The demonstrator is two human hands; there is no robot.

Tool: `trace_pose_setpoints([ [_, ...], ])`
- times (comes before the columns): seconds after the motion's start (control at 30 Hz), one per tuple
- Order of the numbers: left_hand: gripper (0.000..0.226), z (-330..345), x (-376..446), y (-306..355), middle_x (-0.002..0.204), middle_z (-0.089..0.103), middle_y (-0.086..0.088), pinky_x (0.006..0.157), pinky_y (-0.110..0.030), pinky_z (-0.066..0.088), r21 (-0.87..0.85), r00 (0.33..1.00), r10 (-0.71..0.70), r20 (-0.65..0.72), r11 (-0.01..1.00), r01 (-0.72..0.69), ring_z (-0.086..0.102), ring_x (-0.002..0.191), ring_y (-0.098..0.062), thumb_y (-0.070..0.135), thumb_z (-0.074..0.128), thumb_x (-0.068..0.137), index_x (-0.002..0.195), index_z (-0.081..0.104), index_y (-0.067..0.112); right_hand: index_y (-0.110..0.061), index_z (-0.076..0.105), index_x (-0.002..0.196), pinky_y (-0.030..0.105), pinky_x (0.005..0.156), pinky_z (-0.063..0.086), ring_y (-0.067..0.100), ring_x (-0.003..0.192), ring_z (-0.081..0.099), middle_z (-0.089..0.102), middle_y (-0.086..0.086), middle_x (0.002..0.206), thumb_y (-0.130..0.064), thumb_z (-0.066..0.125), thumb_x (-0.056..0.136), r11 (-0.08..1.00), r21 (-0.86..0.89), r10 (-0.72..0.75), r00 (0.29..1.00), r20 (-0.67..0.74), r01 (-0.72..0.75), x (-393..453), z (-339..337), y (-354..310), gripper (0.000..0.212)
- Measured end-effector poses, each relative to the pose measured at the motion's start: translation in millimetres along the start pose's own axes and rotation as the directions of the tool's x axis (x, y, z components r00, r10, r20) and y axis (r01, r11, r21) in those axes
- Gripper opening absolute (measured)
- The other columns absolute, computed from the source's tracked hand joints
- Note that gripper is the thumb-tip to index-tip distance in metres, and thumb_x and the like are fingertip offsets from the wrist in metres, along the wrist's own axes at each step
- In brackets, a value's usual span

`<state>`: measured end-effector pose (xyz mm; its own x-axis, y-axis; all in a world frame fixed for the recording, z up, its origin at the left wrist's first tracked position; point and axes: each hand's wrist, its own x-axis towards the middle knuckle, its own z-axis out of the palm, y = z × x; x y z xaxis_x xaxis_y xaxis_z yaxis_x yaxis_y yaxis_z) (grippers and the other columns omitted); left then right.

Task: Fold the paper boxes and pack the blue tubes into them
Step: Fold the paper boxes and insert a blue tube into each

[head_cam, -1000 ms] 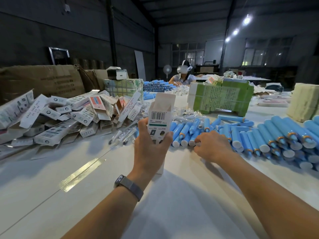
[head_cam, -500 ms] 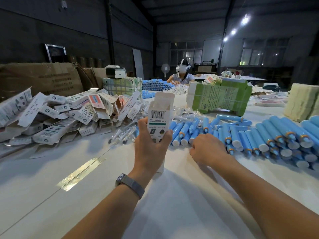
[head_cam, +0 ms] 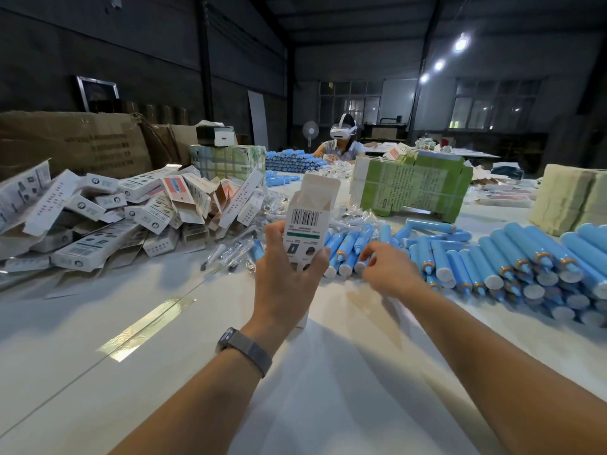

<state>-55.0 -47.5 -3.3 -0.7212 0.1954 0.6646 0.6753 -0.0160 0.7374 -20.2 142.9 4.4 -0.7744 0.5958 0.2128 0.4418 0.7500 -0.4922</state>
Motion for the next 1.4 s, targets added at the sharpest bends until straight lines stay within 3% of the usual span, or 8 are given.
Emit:
trace_pose_setpoints([
  [0.13,0.047,0,0,-1,0.102,0.058,0.022,0.063,-0.006,0.049,0.001,1.000,0.000,0.007,1.000,0.000,0.059,0.092,0.012,0.028,0.076,0.085,0.108,0.035,0.030,-0.027,0.046,0.119,0.023,0.045,0.036,0.020,0.069,0.048,0.053,0.011,0.101,0.008,0.054,0.081,0.574,0.755,0.246,0.946,0.211,-0.317,1,-21,-13,0.053],
  [0.27,0.051,0,0,-1,0.103,0.056,0.025,0.063,-0.006,0.049,0.003,1.000,0.005,0.011,1.000,-0.005,0.058,0.093,0.013,0.025,0.078,0.082,0.110,0.035,0.029,-0.008,0.057,0.104,0.023,0.048,0.042,0.021,0.067,0.057,0.057,0.011,0.092,0.013,0.050,0.079,0.209,0.921,0.152,0.941,0.301,-0.328,-14,-36,-36,0.033],
  [0.4,0.055,0,0,-1,0.103,0.053,0.028,0.062,-0.004,0.048,0.023,1.000,0.018,0.016,1.000,-0.018,0.056,0.091,0.019,0.020,0.080,0.079,0.109,0.034,0.030,-0.005,0.056,0.099,0.031,0.065,0.052,0.022,0.076,0.063,0.067,0.009,0.087,-0.003,0.054,0.091,0.098,0.988,-0.012,0.992,0.125,-0.123,-30,-61,-60,0.009],
  [0.67,0.063,-4,-1,3,0.093,0.053,0.029,0.057,-0.010,0.050,0.126,0.993,0.106,-0.053,0.987,-0.098,0.056,0.089,0.014,0.018,0.079,0.069,0.100,0.031,0.045,-0.015,0.064,0.100,0.029,0.064,0.053,0.009,0.070,0.066,0.065,-0.002,0.084,-0.020,0.060,0.092,0.068,0.951,-0.183,0.941,-0.286,0.302,-60,-98,-81,0.010],
  [0.9,0.057,-1,-4,-1,0.109,0.058,0.013,0.066,-0.023,0.059,0.178,0.978,0.207,-0.015,0.963,-0.201,0.061,0.085,-0.008,0.019,0.079,0.081,0.115,0.036,0.032,-0.040,0.026,0.136,0.030,0.061,0.060,0.020,0.087,0.072,0.053,0.020,0.123,0.005,0.067,0.085,0.213,0.719,-0.293,0.746,-0.599,0.661,-71,-98,-85,0.080],
  [1.07,0.030,-2,-5,4,0.108,0.061,0.008,0.063,-0.022,0.055,0.075,0.974,0.207,0.089,0.974,-0.214,0.063,0.089,-0.003,0.050,0.035,0.100,0.122,0.038,0.031,-0.033,0.028,0.135,0.030,0.059,0.060,0.033,0.094,0.067,0.042,0.021,0.140,0.008,0.072,0.080,0.262,0.625,-0.327,0.677,-0.659,0.735,-72,-96,-86,0.082],
  [1.2,0.028,-4,-2,5,0.102,0.062,0.008,0.064,-0.013,0.050,0.066,0.971,0.219,0.098,0.972,-0.226,0.061,0.087,0.008,0.034,0.035,0.102,0.120,0.045,0.016,-0.023,0.029,0.137,0.037,0.059,0.061,0.020,0.080,0.071,0.060,-0.022,0.103,0.004,0.075,0.079,0.312,0.590,-0.343,0.667,-0.661,0.745,-69,-91,-84,0.079],
  [1.4,0.021,-3,-1,3,0.099,0.061,0.004,0.066,-0.023,0.050,0.087,0.958,0.267,0.099,0.957,-0.276,0.061,0.087,-0.009,0.033,0.041,0.100,0.114,0.044,0.017,-0.027,0.038,0.123,0.037,0.070,0.059,0.017,0.073,0.069,0.067,-0.014,0.086,-0.020,0.077,0.083,0.435,0.490,-0.339,0.642,-0.688,0.755,-62,-84,-80,0.057],
])
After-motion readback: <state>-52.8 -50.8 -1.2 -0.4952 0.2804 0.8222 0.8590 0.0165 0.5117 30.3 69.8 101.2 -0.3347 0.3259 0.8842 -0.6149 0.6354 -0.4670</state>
